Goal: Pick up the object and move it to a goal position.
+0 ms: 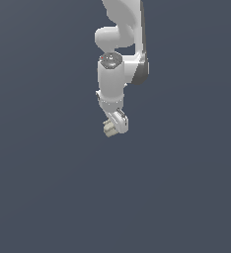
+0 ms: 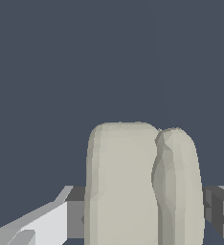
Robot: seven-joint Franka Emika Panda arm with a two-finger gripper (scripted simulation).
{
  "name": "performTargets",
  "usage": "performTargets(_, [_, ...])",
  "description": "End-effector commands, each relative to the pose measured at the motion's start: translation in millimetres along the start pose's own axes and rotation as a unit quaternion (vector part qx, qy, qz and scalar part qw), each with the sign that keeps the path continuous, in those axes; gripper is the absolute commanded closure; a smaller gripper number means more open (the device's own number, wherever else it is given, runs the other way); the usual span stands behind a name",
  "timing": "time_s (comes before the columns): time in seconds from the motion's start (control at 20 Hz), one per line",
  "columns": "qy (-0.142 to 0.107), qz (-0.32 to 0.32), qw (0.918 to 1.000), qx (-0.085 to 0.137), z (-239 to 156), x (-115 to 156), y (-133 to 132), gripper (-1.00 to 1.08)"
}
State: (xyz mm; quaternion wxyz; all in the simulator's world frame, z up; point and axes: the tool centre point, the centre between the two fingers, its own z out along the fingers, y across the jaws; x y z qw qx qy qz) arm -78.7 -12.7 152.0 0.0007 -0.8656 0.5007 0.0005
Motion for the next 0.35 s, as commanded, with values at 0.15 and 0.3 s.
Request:
performTargets(0.15, [0.000, 0.000, 1.0000, 0.000, -7.1, -7.7, 9.2, 1.08])
performTargets(0.3, [0.000, 0.000, 1.0000, 0.000, -8.0, -8.7, 10.4, 1.08])
